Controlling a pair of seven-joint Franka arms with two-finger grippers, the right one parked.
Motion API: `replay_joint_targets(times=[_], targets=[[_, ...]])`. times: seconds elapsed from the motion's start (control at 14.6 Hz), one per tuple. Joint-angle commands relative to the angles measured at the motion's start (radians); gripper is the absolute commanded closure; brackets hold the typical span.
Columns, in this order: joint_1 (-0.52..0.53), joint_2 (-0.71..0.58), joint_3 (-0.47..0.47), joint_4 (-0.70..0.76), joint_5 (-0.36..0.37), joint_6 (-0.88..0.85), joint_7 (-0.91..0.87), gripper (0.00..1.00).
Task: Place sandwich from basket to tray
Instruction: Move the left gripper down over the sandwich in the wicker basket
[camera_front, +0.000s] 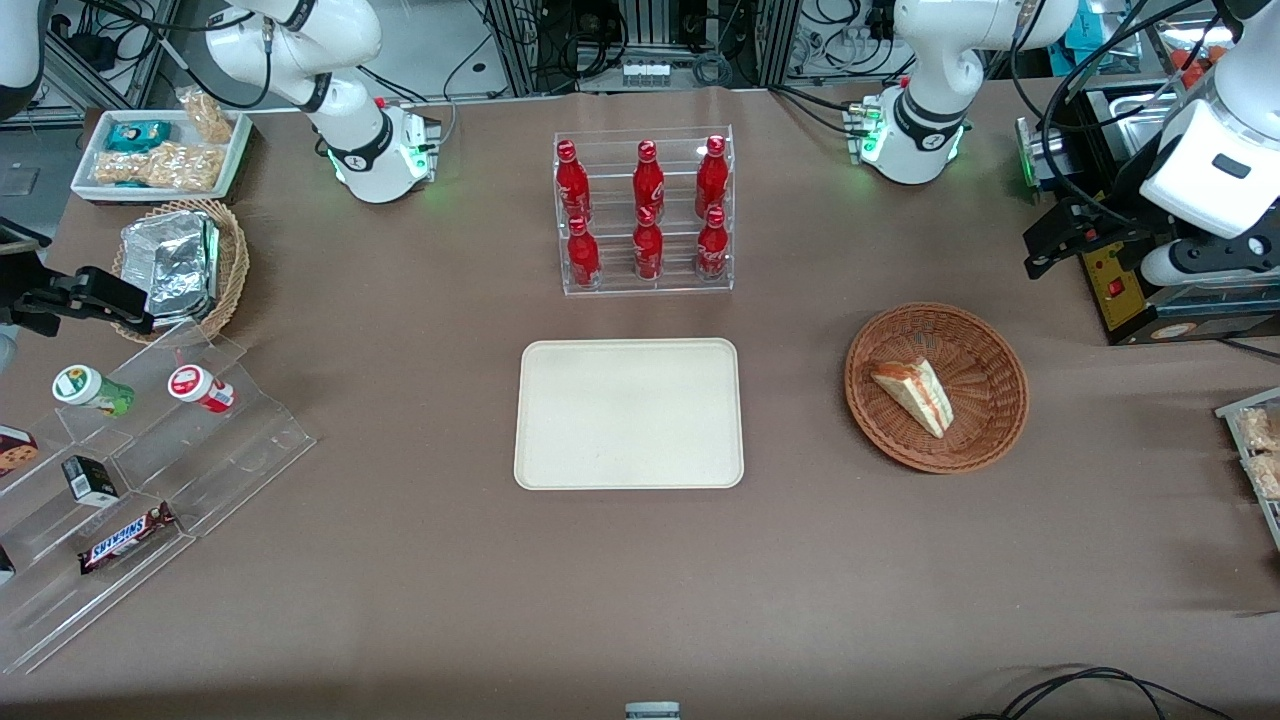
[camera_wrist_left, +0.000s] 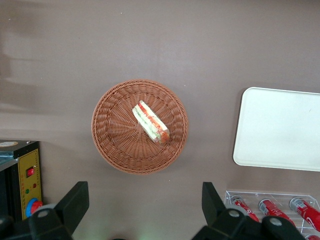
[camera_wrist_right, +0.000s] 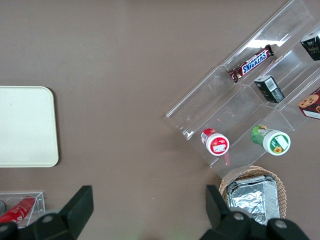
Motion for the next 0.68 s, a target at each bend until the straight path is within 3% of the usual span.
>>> replay_joint_targets(times=[0.0, 0.34, 0.62], targets=[[0.008, -0.032, 0.008, -0.039, 0.0, -0.005, 0.001, 0.0], [0.012, -0.02, 0.01, -0.091, 0.005, 0.019, -0.012, 0.0], [0.012, -0.022, 0.01, -0.356, -0.003, 0.256, -0.127, 0.0]])
